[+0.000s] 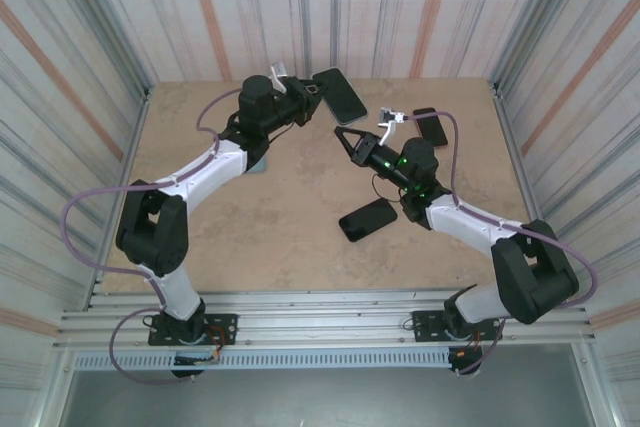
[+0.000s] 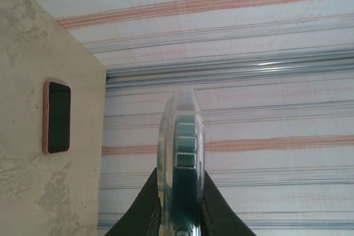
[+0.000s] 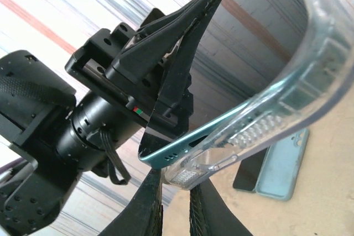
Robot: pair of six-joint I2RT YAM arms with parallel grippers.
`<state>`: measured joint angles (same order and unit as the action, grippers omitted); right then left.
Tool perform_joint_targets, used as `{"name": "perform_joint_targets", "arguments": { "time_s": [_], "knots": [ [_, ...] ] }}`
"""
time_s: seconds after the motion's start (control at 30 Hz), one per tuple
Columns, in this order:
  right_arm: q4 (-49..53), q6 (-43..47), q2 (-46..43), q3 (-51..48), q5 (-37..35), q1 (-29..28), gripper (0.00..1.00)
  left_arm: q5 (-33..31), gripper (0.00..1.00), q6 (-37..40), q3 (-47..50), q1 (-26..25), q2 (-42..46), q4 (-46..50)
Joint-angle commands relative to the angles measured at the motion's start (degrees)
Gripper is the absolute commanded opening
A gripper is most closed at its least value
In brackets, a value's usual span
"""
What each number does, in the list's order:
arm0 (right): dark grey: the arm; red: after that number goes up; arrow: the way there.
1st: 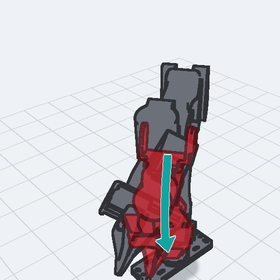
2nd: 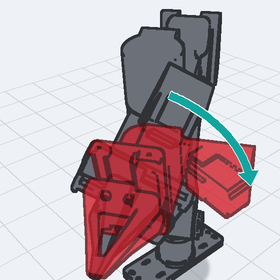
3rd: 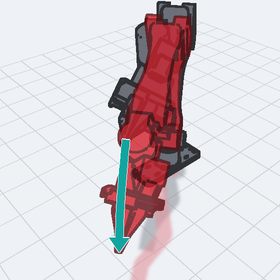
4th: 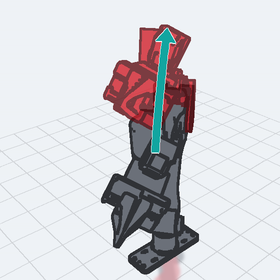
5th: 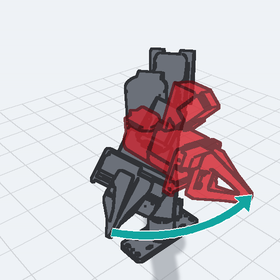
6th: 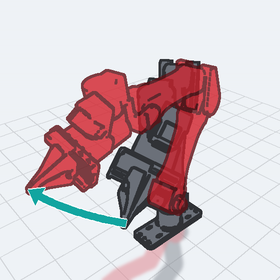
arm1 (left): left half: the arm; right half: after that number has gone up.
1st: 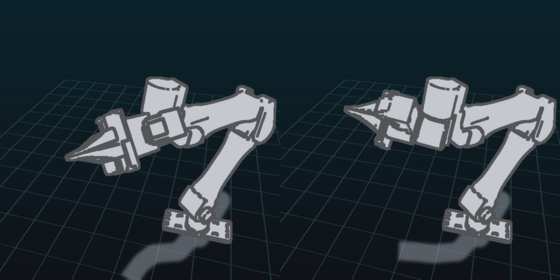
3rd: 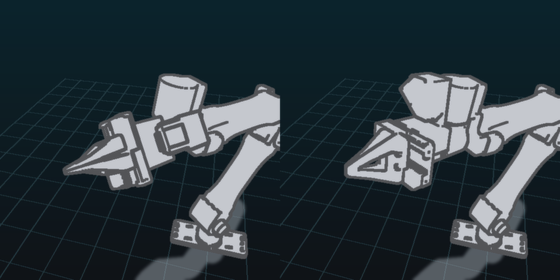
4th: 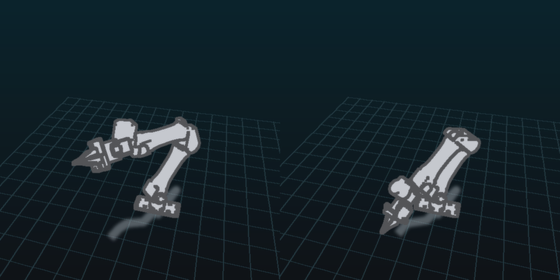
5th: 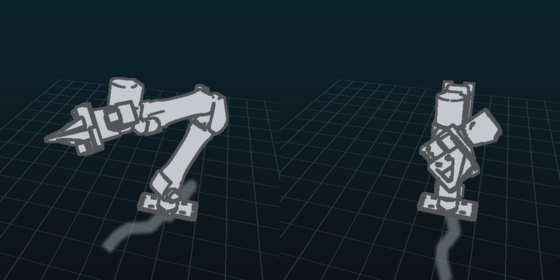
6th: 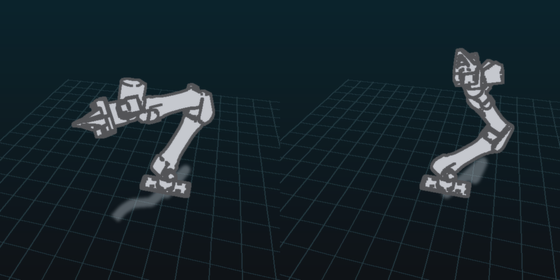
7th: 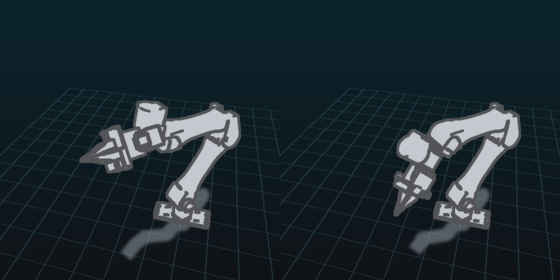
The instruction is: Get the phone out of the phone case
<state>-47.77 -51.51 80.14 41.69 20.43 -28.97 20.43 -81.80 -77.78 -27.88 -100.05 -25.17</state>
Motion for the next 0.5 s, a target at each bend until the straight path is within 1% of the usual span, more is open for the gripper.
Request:
{"name": "perform_joint_targets", "arguments": {
  "time_s": [0.0, 0.13, 0.2, 0.27, 0.33, 0.47],
  "knots": [
    [11.0, 5.1, 0.2, -1.3, -5.6, 2.4, 0.00, 3.1, 0.00, -1.5, -4.1, -0.4, 6.4, -4.8],
    [10.7, 4.3, -0.1, -1.3, -4.5, 2.8, 0.00, 3.8, 0.00, 0.0, -4.3, -0.4, 6.2, -4.9],
    [10.1, 3.6, -0.8, -1.9, -4.2, 3.0, 0.02, 4.5, 0.00, 1.2, -4.3, 0.0, 6.1, -5.2],
    [9.3, 3.3, -1.5, -2.2, -2.8, 3.4, 0.08, 5.4, 0.00, 3.2, -4.3, 0.5, 5.9, -5.8],
    [9.2, 3.6, -2.4, -2.1, -0.9, 3.8, 0.16, 6.7, 0.00, 5.5, -4.5, 1.0, 5.6, -5.9],
    [11.4, 7.0, -5.1, -2.4, 3.1, 5.4, 0.31, 11.0, 0.00, 9.9, -5.5, 2.5, 3.9, -7.3]
  ]
}}
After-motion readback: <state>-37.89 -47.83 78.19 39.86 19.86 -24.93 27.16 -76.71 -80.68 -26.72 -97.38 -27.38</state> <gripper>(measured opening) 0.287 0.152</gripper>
